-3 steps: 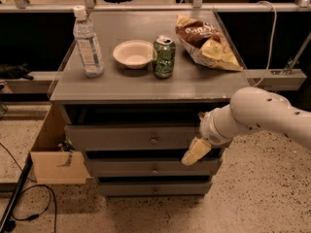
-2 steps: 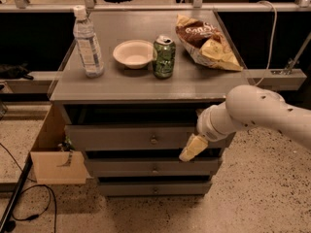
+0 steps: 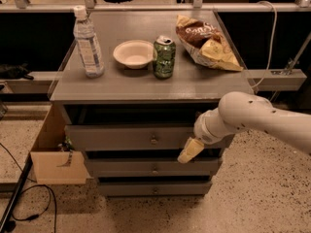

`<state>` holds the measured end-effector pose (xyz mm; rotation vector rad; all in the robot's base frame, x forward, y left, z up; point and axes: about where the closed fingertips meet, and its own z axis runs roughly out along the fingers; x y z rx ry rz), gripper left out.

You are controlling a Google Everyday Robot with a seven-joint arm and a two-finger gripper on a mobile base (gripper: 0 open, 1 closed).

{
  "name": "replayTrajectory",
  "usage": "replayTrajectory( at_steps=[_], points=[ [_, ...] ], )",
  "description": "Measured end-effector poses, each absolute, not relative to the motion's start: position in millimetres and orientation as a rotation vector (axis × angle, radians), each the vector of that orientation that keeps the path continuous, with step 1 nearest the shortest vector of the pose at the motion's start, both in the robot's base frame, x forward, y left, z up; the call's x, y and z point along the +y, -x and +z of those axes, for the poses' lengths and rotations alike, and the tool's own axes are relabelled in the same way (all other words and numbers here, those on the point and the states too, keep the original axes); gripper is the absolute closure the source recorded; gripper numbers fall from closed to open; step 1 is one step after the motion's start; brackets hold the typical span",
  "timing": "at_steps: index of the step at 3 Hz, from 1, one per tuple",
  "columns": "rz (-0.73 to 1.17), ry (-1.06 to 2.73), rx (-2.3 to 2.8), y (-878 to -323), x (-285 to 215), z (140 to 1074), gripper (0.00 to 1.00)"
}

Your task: Open top drawer

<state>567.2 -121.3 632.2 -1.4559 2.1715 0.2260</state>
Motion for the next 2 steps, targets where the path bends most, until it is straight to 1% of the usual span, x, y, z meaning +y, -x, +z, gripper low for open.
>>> replayTrajectory(
  at_steps=[2],
  points=[
    [0.226,1.456,2.171,-567.2,-121.3,632.1,0.47]
  ],
)
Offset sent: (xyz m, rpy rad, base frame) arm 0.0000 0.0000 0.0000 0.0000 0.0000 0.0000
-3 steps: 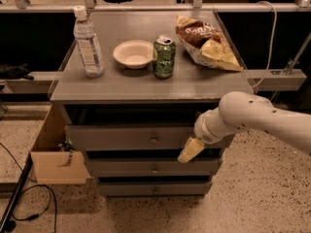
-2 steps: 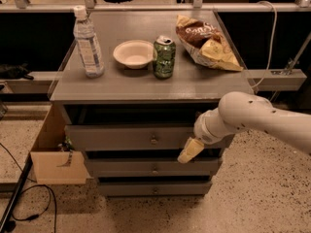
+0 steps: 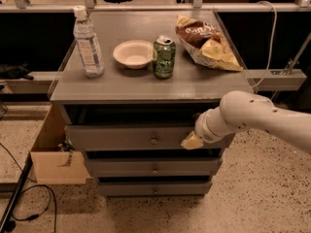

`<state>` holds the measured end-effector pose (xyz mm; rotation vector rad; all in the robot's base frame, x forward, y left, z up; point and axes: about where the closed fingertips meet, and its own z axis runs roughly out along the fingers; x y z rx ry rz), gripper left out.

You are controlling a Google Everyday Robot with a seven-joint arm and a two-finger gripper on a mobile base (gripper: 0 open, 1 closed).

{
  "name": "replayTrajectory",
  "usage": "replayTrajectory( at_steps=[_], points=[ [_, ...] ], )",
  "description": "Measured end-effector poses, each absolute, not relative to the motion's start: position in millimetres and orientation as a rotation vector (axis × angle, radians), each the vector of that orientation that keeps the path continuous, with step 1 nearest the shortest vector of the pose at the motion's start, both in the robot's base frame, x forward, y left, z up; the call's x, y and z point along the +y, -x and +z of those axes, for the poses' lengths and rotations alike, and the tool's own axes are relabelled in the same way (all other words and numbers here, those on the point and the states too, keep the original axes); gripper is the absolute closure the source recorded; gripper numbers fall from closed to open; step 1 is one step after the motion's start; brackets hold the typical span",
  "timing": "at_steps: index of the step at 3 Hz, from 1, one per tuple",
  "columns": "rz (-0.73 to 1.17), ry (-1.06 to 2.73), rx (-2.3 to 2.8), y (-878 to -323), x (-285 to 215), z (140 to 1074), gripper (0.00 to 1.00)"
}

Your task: Open top drawer

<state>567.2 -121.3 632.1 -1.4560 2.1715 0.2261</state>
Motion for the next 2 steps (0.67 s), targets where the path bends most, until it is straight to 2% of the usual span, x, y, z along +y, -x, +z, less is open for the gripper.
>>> replayTrajectory(
  at_steps=[1,2],
  points=[
    [0.226,1.456,2.171,-567.2,-121.3,632.1,0.70],
    [0.226,1.456,2.171,-567.2,-121.2,632.1,0.99]
  ],
)
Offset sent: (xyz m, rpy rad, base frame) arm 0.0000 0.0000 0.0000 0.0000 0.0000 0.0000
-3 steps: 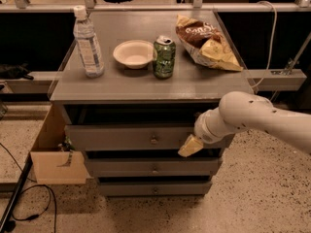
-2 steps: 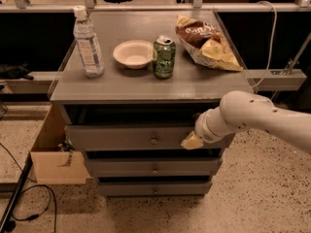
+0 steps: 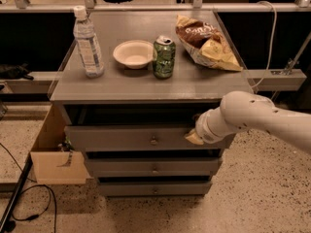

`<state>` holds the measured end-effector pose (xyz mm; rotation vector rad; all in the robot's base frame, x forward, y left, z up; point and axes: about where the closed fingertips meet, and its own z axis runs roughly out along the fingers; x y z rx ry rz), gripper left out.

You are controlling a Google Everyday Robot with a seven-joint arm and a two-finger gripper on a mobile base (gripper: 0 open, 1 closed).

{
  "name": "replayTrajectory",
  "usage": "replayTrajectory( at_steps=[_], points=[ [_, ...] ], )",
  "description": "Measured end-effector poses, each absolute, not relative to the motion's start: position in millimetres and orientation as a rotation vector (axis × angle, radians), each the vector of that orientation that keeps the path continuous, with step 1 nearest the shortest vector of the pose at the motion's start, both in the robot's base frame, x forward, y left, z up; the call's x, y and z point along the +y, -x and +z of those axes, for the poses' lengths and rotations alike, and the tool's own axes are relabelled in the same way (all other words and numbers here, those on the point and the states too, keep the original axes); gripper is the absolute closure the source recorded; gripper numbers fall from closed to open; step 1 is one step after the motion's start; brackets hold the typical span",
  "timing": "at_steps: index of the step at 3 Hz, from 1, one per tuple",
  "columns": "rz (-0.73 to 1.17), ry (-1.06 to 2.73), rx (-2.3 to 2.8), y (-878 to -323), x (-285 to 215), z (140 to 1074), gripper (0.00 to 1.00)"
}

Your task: Open top drawer

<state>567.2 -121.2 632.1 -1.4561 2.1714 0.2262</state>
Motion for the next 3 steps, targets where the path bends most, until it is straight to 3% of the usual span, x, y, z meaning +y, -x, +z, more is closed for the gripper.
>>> replayTrajectory(
  at_steps=[3],
  points=[
    [0.226,1.456,2.171,-571.9,-121.8,641.4,1.00]
  ],
)
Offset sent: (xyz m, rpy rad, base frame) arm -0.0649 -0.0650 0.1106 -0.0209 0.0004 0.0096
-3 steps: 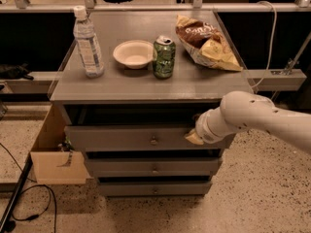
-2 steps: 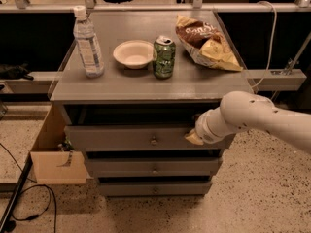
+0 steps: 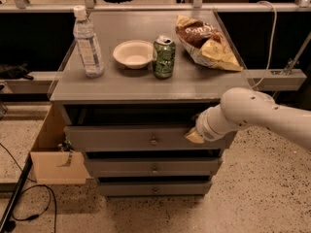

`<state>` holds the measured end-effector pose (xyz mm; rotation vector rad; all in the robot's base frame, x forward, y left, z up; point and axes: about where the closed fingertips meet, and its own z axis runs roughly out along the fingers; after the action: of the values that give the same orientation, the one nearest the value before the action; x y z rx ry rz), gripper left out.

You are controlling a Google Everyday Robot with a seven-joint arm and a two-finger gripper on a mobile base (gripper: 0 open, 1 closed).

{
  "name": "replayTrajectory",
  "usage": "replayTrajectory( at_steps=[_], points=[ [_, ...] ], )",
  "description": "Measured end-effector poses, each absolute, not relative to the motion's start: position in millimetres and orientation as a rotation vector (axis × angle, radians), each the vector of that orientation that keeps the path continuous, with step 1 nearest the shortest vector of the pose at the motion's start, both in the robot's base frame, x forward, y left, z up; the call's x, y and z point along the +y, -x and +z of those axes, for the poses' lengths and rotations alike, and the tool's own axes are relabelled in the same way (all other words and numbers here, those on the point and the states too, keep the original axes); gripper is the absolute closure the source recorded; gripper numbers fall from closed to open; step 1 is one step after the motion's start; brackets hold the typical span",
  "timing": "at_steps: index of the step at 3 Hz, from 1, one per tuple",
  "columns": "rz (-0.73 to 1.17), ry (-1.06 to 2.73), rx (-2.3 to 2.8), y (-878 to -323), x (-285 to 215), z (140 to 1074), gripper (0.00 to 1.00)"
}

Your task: Open top drawer

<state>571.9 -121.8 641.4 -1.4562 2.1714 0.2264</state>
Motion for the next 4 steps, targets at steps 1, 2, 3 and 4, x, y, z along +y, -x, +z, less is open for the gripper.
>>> replayTrajectory(
  at_steps=[1,2,3,4],
  points=[
    [0.231,1.459,2.172,-570.6,-124.8,643.5,1.00],
    [0.247,1.465,2.173,-563.1,-133.7,649.8,1.00],
    [0.253,1.467,2.173,-560.6,-137.5,652.6,1.00],
    [0.253,1.467,2.173,-560.6,-137.5,652.6,0.81]
  ],
)
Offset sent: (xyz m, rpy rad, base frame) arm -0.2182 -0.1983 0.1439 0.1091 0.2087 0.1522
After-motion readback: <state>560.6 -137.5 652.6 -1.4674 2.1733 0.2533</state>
